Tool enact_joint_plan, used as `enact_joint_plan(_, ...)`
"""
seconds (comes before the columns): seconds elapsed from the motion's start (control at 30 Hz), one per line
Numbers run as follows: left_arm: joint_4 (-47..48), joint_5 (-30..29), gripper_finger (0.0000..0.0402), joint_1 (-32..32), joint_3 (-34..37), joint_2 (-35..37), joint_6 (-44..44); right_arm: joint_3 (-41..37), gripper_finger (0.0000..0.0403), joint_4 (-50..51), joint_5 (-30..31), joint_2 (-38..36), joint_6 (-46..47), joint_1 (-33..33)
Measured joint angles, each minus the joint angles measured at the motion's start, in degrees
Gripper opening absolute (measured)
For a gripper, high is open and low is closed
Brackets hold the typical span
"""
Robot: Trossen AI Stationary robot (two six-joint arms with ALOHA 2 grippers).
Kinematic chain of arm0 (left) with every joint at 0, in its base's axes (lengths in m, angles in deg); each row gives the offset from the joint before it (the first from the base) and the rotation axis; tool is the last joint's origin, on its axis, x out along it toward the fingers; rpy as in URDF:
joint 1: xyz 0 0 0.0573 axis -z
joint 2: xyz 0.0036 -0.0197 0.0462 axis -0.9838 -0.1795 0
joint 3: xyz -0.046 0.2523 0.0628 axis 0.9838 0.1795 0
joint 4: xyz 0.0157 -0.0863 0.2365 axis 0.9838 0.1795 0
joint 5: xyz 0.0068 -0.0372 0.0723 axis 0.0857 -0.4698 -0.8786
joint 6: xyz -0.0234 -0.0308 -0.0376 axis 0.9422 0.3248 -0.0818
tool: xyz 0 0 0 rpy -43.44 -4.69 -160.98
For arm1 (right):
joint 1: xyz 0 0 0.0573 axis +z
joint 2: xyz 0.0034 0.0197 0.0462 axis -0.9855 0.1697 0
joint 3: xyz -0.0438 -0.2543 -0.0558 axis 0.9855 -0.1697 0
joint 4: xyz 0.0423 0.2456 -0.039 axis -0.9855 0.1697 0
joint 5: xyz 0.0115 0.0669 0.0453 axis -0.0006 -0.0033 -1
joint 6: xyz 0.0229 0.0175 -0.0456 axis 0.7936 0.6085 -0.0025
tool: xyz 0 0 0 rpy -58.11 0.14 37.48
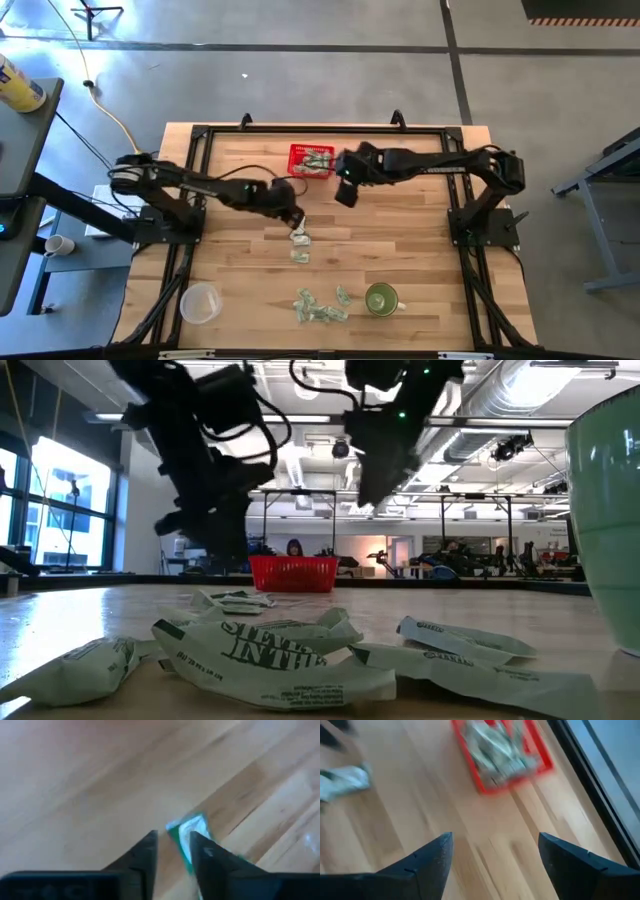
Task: Pick and place items into bin
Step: Put the top green stevia packet into the red bin
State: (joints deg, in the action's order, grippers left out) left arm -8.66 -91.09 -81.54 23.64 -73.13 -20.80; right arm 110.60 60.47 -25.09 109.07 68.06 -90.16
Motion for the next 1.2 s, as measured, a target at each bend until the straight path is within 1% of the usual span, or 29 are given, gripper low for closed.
enact_joint_plan(0.07, 5.3, 1.5, 0.0176, -1.6, -3.0, -1.5, 2.8, -0.3, 0.0283, 4.2, 3.5, -0.5, 4.0, 1.5)
enact_joint_plan(0.13, 3.6, 2.8, 0.0201, -2.1, -6.2, -3.6, 4.2, -1.3, 0.0282, 7.3, 6.2, -1.3, 7.2, 3.1)
enact_joint_plan(0.17, 4.8, 3.1, 0.0212, -2.1, -7.2, -4.2, 4.6, -1.9, 0.0282, 8.4, 7.1, -1.5, 8.7, 3.8)
enact_joint_plan(0.3, 5.3, 3.4, 0.0245, 0.1, -10.9, -7.5, 4.9, -4.3, 0.0283, 12.5, 10.1, -3.3, 14.8, 6.3)
enact_joint_plan(0.43, 6.4, 3.4, 0.0258, 2.1, -11.5, -10.2, 8.7, -8.3, 0.0278, 14.5, 13.1, -6.0, 20.4, 8.5)
enact_joint_plan(0.5, 6.2, 3.2, 0.0259, 2.9, -11.6, -11.8, 10.1, -10.9, 0.0274, 14.7, 13.2, -7.5, 23.5, 9.1)
enact_joint_plan(0.57, 7.1, 1.5, 0.0259, 3.1, -11.4, -13.1, 11.0, -13.5, 0.0271, 14.7, 13.7, -9.3, 26.6, 9.8)
enact_joint_plan(0.7, 5.6, 0.2, 0.0259, 2.7, -11.8, -15.8, 10.4, -18.0, 0.0271, 14.6, 13.7, -12.5, 32.0, 10.8)
enact_joint_plan(0.77, 5.8, -0.2, 0.0249, 2.7, -11.8, -16.7, 9.3, -20.0, 0.0271, 14.4, 13.7, -14.1, 34.2, 11.6)
enact_joint_plan(0.83, 5.8, -1.1, 0.0227, 2.7, -11.8, -17.4, 8.5, -21.4, 0.0271, 14.7, 13.9, -15.4, 36.5, 12.3)
enact_joint_plan(0.93, 6.6, -3.4, 0.0173, 2.8, -11.8, -17.6, 6.6, -23.4, 0.0271, 15.1, 13.9, -16.8, 39.4, 13.2)
enact_joint_plan(1.03, 5.9, -7.6, 0.0100, 2.5, -11.8, -17.8, 1.0, -25.0, 0.0270, 15.3, 13.9, -17.8, 41.9, 13.9)
enact_joint_plan(1.1, 5.4, -8.4, 0.0049, 1.9, -11.8, -17.9, -4.0, -25.3, 0.0270, 15.9, 14.0, -17.9, 43.5, 14.2)
enact_joint_plan(1.13, 5.7, -8.1, 0.0031, 1.6, -12.1, -17.8, -6.0, -25.3, 0.0271, 16.2, 14.0, -17.9, 43.8, 14.3)
enact_joint_plan(1.2, 8.9, -7.0, 0.0030, 0.5, -14.2, -17.6, -9.7, -25.3, 0.0271, 16.1, 14.2, -17.9, 43.9, 14.5)
